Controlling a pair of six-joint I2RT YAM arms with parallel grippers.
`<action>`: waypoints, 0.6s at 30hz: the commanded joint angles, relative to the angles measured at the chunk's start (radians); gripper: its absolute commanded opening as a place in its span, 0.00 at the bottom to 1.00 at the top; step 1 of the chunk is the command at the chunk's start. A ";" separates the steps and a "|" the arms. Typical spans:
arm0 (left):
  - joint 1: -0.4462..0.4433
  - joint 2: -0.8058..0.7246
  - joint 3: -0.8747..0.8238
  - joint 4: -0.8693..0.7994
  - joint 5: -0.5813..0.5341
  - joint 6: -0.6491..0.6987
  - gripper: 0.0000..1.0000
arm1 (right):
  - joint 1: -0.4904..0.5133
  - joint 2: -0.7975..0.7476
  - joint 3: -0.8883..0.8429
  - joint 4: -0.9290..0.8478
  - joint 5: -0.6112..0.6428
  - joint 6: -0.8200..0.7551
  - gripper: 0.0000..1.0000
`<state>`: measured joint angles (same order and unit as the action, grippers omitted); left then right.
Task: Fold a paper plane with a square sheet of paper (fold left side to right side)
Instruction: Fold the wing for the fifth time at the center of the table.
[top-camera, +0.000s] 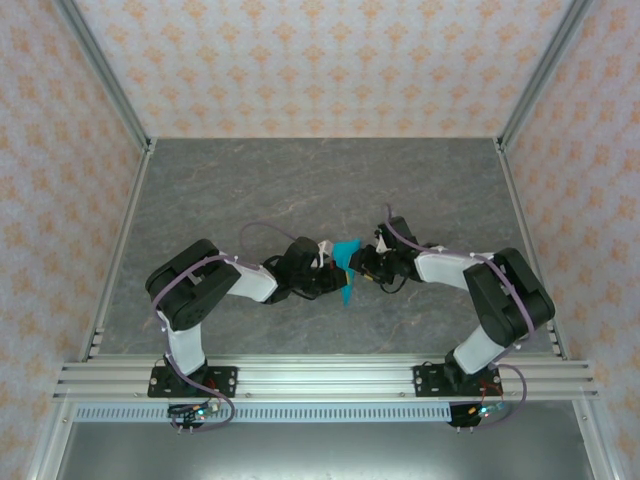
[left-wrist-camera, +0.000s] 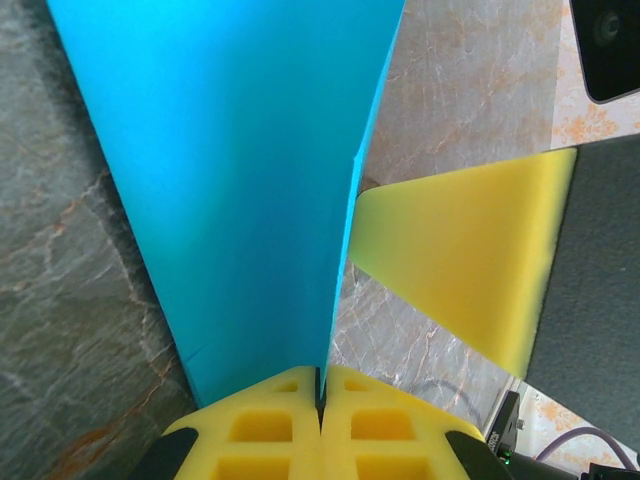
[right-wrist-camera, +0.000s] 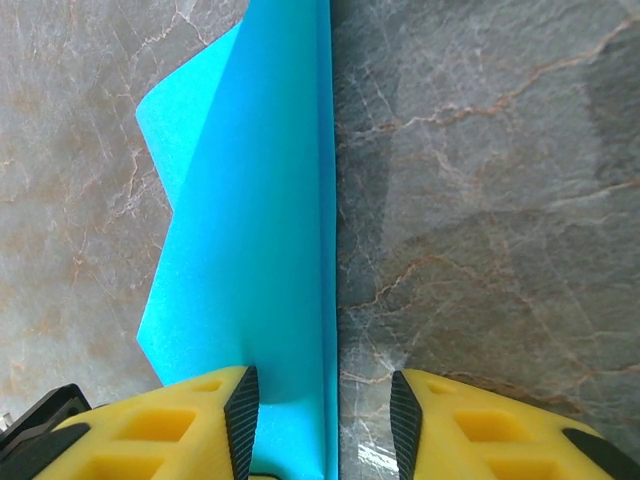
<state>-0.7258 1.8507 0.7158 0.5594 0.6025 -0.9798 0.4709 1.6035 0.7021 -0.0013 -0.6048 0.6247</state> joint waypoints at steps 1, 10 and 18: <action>0.007 0.015 -0.015 0.029 0.007 -0.011 0.00 | 0.009 0.033 0.038 0.041 0.023 0.007 0.42; 0.008 0.012 -0.011 0.028 0.012 -0.007 0.01 | 0.012 0.082 0.060 0.046 0.017 0.021 0.39; 0.007 -0.001 -0.009 0.014 0.011 -0.003 0.11 | 0.016 0.128 0.085 -0.016 0.033 0.022 0.38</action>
<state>-0.7258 1.8530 0.7132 0.5659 0.6029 -0.9806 0.4686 1.6501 0.7677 -0.0925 -0.6056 0.6434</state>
